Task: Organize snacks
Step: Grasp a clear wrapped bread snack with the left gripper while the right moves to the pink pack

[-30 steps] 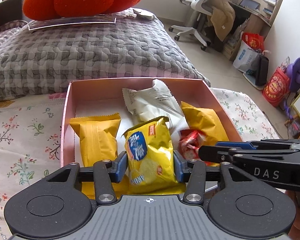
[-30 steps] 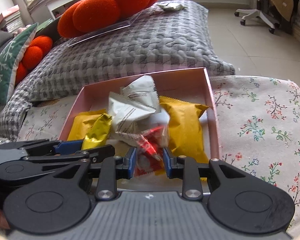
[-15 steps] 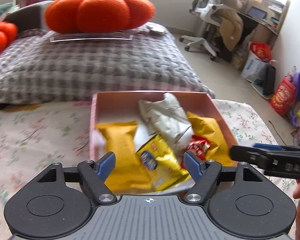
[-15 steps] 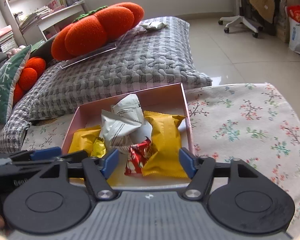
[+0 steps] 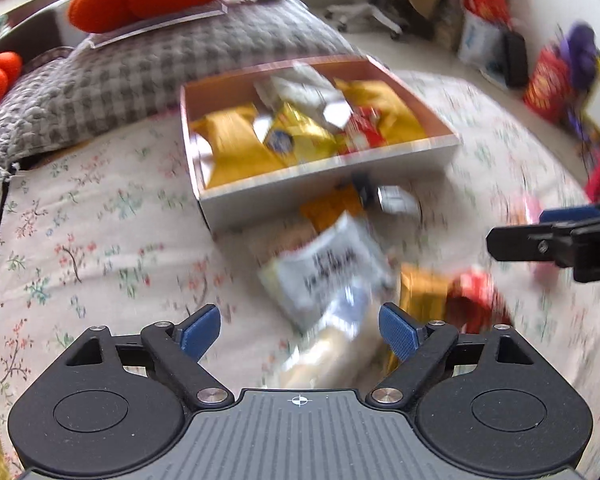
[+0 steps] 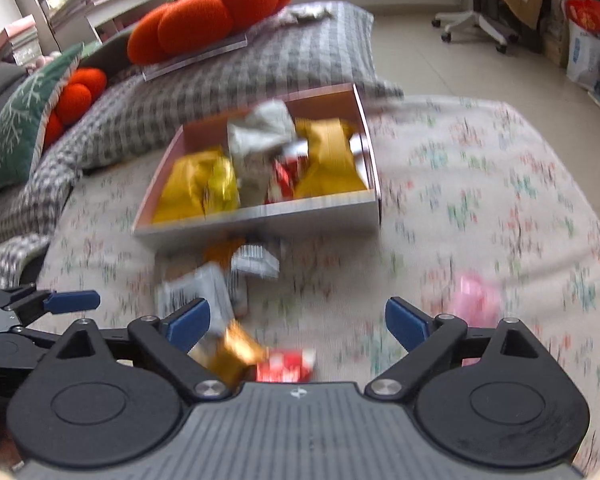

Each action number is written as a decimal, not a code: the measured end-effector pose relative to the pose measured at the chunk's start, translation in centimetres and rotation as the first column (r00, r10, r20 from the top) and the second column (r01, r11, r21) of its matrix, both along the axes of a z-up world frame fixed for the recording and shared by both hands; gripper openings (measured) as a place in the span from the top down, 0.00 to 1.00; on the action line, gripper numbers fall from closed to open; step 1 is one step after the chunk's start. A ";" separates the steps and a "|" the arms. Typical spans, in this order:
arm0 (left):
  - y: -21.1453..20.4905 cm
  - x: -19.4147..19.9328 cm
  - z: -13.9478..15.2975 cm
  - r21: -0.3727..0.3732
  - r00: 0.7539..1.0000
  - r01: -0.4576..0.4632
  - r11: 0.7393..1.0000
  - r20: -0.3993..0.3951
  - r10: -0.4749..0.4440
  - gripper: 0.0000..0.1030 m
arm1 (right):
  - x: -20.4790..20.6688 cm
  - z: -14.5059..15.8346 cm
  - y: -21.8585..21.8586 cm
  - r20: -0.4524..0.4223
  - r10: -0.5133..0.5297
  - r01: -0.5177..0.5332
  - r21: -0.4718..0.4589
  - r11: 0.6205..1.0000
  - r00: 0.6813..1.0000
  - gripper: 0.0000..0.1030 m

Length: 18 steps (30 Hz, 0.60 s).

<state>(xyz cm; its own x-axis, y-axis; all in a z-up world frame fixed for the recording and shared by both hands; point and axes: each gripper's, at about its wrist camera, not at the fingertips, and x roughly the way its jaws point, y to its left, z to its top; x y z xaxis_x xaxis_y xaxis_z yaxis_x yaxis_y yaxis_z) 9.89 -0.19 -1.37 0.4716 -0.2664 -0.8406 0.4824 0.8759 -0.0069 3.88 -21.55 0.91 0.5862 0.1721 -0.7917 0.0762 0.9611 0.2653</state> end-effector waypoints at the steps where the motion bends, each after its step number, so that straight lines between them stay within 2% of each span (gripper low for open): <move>1: -0.1 -0.4 -0.3 0.009 1.000 0.018 1.000 -0.006 -0.018 0.15 | -0.5 -0.3 -0.1 -0.013 -0.003 0.003 0.002 1.000 1.000 0.09; 4: -0.5 -1.3 -0.8 0.034 0.998 0.069 0.997 -0.005 -0.069 0.15 | -1.4 -1.2 -0.4 -0.053 -0.025 0.024 -0.005 1.000 0.998 0.09; 11: -1.0 -1.7 -1.7 0.083 0.993 0.116 0.990 0.006 -0.117 0.15 | -3.7 -2.1 -1.8 -0.086 -0.097 0.099 0.018 0.995 0.992 0.09; 15: -1.5 -2.0 -2.4 0.142 0.989 0.143 0.980 0.025 -0.148 0.16 | -4.0 -2.6 -1.4 -0.095 -0.083 0.084 0.006 0.996 0.992 0.09; 18: -1.5 -2.2 -2.5 0.150 0.987 0.153 0.977 0.034 -0.160 0.17 | -4.0 -2.5 -0.9 -0.090 -0.056 0.055 -0.004 0.998 0.994 0.10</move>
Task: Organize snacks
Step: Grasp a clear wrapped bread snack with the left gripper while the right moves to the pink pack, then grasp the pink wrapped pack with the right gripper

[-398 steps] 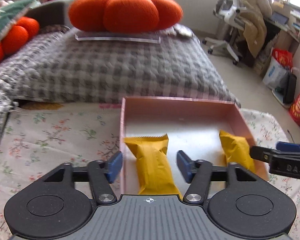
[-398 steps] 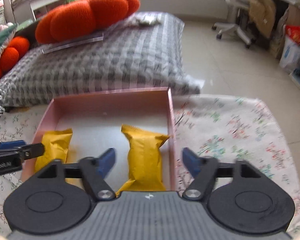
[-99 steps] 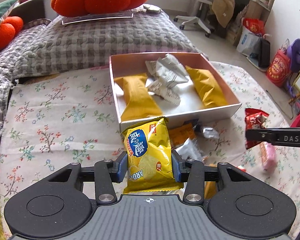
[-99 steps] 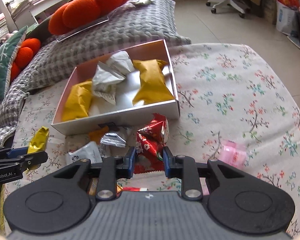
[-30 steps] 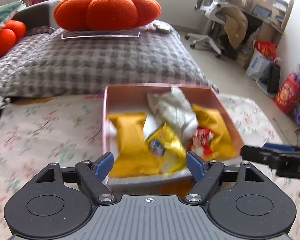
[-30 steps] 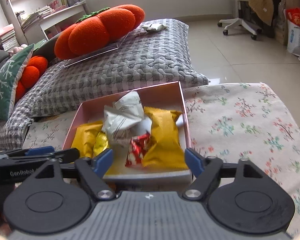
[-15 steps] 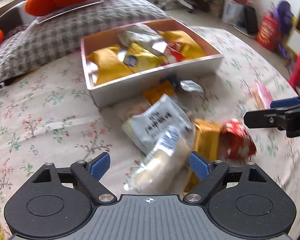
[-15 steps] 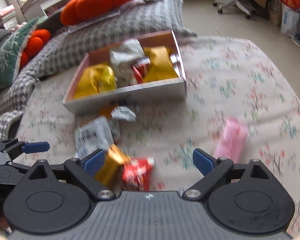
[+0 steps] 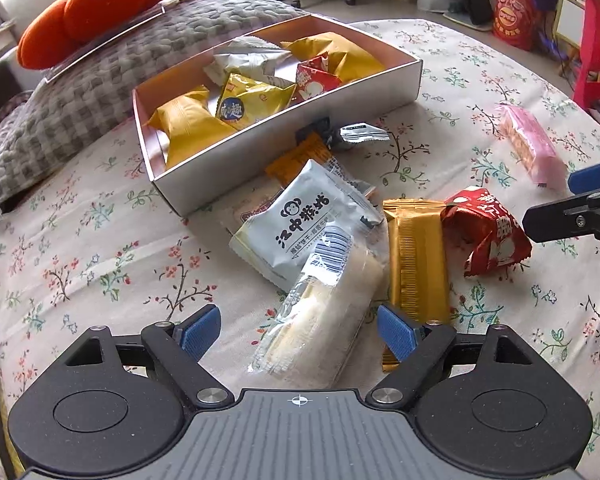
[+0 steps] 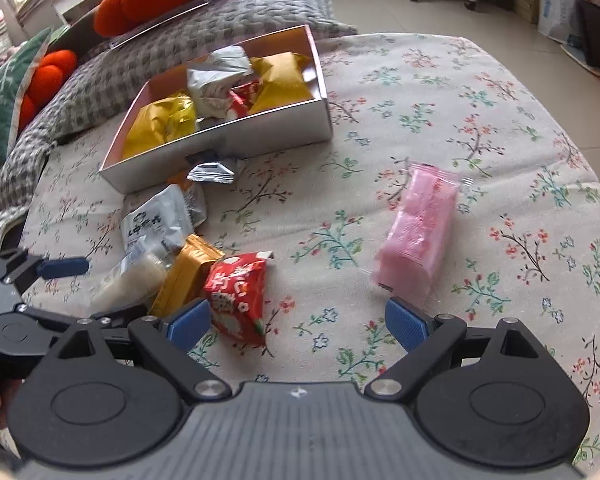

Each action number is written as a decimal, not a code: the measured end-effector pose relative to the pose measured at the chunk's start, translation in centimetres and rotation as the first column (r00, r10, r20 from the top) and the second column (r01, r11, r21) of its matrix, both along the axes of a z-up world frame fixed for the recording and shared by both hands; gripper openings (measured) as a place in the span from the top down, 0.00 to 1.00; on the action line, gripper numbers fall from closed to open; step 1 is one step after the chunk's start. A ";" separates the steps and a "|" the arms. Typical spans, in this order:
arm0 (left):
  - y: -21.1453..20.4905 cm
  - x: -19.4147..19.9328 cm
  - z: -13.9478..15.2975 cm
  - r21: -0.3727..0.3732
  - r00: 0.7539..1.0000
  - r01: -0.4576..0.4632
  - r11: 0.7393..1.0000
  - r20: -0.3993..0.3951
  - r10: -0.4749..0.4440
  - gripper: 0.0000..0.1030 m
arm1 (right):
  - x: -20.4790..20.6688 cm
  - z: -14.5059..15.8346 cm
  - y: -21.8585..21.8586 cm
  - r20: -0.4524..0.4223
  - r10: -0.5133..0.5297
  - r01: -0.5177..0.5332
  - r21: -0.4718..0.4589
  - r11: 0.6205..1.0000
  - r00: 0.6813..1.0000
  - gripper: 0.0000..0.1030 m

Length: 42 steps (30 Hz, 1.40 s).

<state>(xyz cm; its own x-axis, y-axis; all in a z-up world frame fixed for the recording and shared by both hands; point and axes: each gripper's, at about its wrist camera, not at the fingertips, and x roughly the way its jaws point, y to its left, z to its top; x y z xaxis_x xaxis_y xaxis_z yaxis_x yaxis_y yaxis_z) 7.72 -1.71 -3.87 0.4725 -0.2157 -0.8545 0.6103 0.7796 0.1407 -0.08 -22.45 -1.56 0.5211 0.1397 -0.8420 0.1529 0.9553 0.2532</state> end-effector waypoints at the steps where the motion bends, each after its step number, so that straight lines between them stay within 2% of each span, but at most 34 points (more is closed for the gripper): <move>1: 0.0 0.0 -0.1 0.000 1.000 0.005 1.000 -0.001 -0.005 0.20 | -0.2 0.1 0.0 0.006 0.003 -0.003 -0.007 1.000 1.000 0.10; 3: -0.2 -0.1 -0.2 0.012 1.000 0.013 1.000 -0.004 -0.013 0.26 | -0.2 0.2 -0.1 0.010 -0.001 0.001 -0.008 1.000 1.000 0.10; 5: -0.4 0.0 -0.5 0.022 1.000 0.013 1.000 -0.021 -0.012 0.43 | -0.2 0.0 -0.3 0.004 -0.004 0.004 0.010 1.000 1.000 0.11; 8: -0.3 0.1 -0.6 0.010 0.999 0.009 1.000 -0.042 -0.009 0.53 | -0.1 -0.1 -0.2 -0.004 0.002 -0.002 0.018 1.000 1.000 0.13; 13: -0.4 -0.3 -0.4 -0.007 0.998 0.004 1.000 -0.058 -0.005 0.63 | -0.1 0.1 -0.6 0.008 -0.023 0.023 0.022 1.000 1.000 0.14; 16: -0.3 -0.3 -0.2 -0.049 0.996 -0.020 0.999 -0.089 0.015 0.68 | -0.1 0.0 -0.8 0.004 -0.033 0.032 0.031 0.999 0.999 0.16; 21: 0.0 -0.3 0.4 -0.096 0.993 -0.065 0.993 -0.108 0.055 0.70 | -0.1 0.0 -0.9 0.006 -0.032 0.032 0.038 0.999 0.999 0.19; 26: 1.2 -0.2 1.9 -0.210 0.986 -0.120 0.970 -0.136 0.093 0.71 | 0.0 -0.2 -0.7 -0.006 -0.010 0.010 0.066 0.998 1.000 0.26; 29: 1.4 -0.4 2.6 -0.255 0.986 -0.137 0.957 -0.132 0.106 0.71 | -0.1 0.2 -0.8 0.015 -0.008 0.008 0.034 0.999 1.000 0.28; 37: 0.1 -0.8 3.2 -0.262 0.989 -0.127 0.957 -0.104 0.103 0.71 | 0.5 0.6 -4.2 0.033 -0.165 0.167 -0.052 0.985 0.986 0.27; 42: -0.6 -0.5 3.1 -0.252 0.988 -0.140 0.957 -0.097 0.119 0.71 | 3.3 -1.2 -5.5 -0.063 -0.232 0.230 -0.039 0.973 0.971 0.28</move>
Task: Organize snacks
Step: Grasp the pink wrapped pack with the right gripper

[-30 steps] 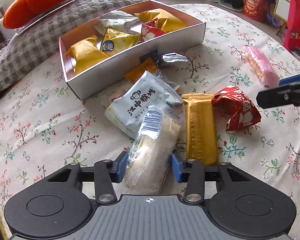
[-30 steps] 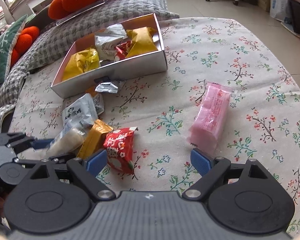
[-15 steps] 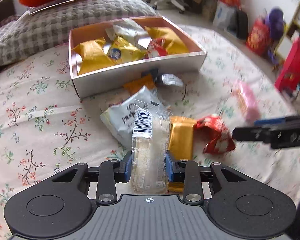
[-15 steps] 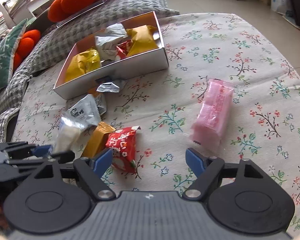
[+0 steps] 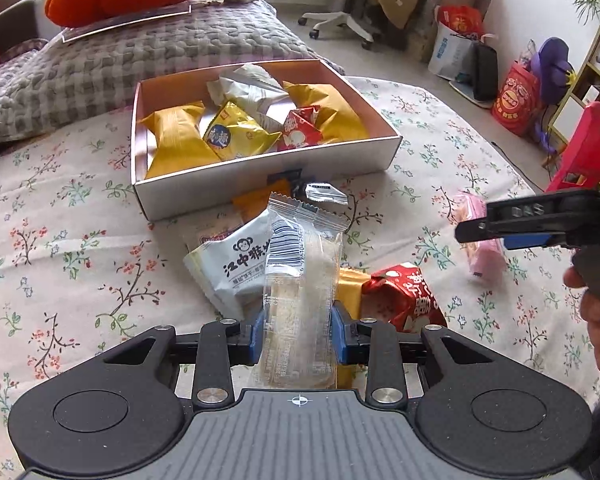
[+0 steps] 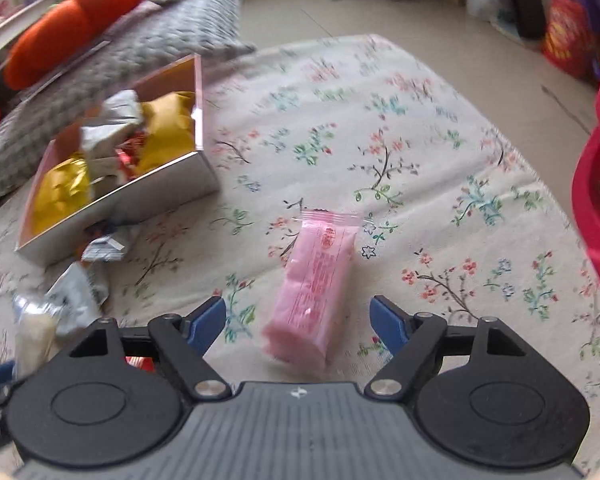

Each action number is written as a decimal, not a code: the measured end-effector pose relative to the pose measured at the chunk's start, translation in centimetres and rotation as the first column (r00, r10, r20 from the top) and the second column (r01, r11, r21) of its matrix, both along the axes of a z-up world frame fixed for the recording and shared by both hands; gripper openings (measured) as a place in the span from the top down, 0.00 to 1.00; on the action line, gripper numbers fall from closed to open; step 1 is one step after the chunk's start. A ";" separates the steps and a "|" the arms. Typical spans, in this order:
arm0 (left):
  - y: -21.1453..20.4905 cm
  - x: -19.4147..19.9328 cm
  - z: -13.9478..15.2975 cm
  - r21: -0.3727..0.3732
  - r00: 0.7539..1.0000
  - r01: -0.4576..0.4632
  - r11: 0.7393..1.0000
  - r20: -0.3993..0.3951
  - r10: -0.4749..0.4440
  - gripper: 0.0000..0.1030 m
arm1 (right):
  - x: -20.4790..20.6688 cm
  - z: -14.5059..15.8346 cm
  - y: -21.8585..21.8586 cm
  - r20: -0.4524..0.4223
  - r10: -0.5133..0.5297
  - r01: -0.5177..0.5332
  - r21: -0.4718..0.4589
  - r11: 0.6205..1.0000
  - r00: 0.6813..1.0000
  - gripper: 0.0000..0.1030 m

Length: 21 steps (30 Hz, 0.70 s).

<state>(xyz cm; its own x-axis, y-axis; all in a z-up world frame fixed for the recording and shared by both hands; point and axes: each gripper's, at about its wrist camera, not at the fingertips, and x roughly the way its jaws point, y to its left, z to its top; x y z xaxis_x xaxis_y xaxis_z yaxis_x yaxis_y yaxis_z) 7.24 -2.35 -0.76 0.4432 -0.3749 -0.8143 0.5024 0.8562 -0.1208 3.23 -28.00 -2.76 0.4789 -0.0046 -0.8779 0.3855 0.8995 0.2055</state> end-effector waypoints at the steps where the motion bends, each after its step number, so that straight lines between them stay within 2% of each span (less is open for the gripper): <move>1: -0.1 0.0 0.0 0.003 1.000 0.000 1.000 0.002 0.000 0.71 | 0.4 -0.2 0.0 -0.010 -0.005 0.005 0.004 1.000 1.000 0.28; 3: -0.2 0.1 -0.1 0.003 1.000 -0.005 1.000 0.000 0.005 0.71 | 0.9 -0.7 0.1 -0.028 -0.003 0.003 -0.018 1.000 1.000 0.31; 5: -0.2 0.3 -0.2 0.002 1.000 -0.011 1.000 -0.004 0.011 0.71 | 1.1 -1.3 0.2 -0.061 -0.009 0.006 -0.059 0.998 0.998 0.39; 8: 0.0 0.4 -0.2 0.005 1.000 -0.018 1.000 -0.004 0.018 0.71 | 1.0 -1.5 0.0 -0.058 -0.014 0.010 -0.071 0.997 0.998 0.45; 12: 0.2 0.4 -0.3 0.009 1.000 -0.027 1.000 -0.001 0.027 0.70 | 0.8 -1.5 0.1 -0.052 -0.022 0.017 -0.108 0.994 0.998 0.71; 21: 0.5 0.3 -0.3 0.005 0.999 -0.039 0.999 -0.003 0.039 0.70 | 0.0 -0.8 0.8 -0.012 0.025 -0.026 -0.054 0.998 1.000 0.72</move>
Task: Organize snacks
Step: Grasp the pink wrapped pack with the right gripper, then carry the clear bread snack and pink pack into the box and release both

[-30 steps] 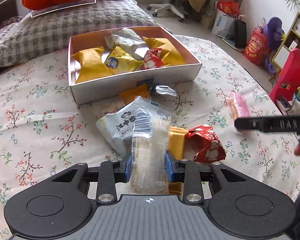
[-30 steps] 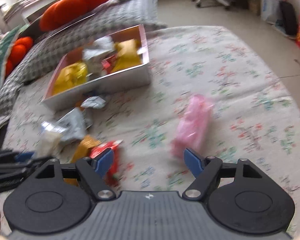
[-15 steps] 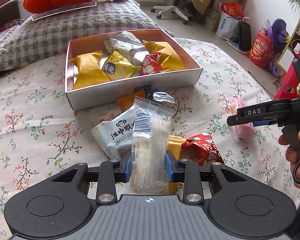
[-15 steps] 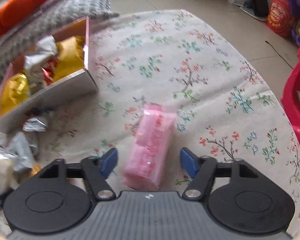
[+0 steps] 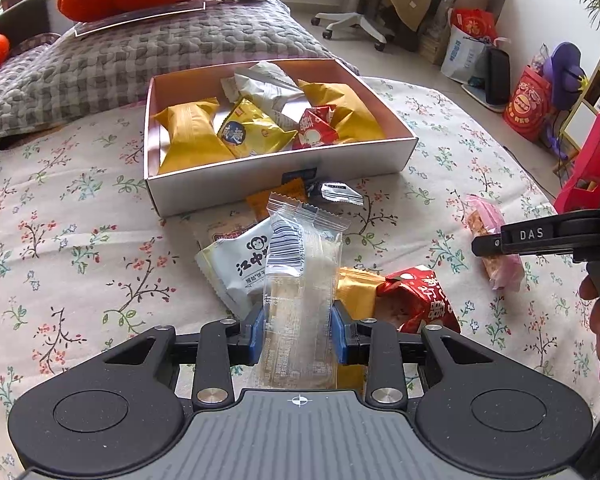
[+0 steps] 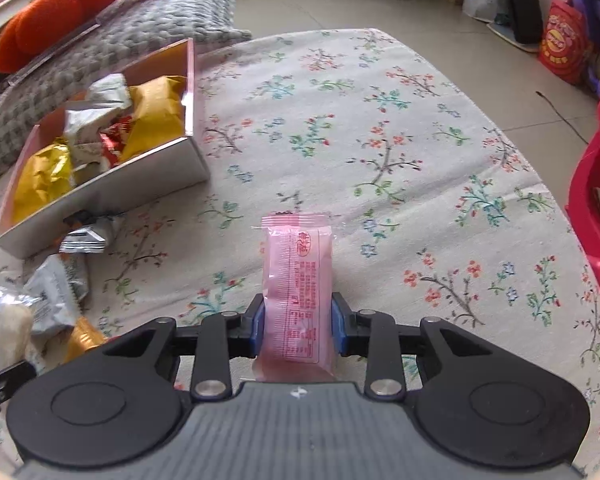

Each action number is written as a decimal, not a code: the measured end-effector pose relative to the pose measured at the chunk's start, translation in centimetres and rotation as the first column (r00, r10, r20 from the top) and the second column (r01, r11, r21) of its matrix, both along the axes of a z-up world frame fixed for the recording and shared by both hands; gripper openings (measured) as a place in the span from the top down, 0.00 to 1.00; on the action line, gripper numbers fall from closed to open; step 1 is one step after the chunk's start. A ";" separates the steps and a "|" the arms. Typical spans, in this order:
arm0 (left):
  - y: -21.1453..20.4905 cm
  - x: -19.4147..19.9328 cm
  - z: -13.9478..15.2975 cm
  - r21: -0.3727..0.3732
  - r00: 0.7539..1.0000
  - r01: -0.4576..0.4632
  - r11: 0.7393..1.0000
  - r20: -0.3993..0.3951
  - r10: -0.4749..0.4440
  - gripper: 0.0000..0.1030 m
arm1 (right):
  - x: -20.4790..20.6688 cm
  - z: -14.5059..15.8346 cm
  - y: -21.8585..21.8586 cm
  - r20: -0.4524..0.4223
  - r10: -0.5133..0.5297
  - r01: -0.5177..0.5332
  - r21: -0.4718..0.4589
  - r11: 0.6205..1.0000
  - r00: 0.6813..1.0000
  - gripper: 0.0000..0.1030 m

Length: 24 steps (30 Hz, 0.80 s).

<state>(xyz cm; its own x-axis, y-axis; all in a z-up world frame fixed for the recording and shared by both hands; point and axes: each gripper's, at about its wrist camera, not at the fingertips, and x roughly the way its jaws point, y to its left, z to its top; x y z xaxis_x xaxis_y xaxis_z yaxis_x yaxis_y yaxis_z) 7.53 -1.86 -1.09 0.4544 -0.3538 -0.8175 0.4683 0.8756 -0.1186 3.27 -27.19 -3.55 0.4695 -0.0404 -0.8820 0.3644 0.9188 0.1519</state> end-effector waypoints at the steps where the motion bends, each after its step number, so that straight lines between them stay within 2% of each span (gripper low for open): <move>1: 0.0 0.0 0.0 0.000 1.000 0.001 1.000 0.000 -0.001 0.70 | -0.1 0.2 0.2 0.010 0.010 -0.010 0.005 1.000 1.000 0.72; 16: 0.0 0.2 0.5 -0.024 1.000 -0.011 1.000 -0.007 0.011 0.70 | -0.4 1.9 2.3 0.081 0.127 -0.135 0.090 0.987 0.989 0.72; 24: 0.1 1.7 1.2 -0.045 0.999 -0.039 0.998 -0.018 0.038 0.70 | 0.6 2.6 3.7 0.095 0.196 -0.208 0.143 0.968 0.976 0.72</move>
<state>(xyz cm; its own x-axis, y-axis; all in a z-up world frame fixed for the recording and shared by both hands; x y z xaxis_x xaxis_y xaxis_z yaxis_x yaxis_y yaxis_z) 9.26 -1.80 0.10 0.4541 -0.3729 -0.8092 0.4319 0.8865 -0.1661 3.89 -23.54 -0.93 0.5229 0.1930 -0.8303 0.1548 0.9363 0.3152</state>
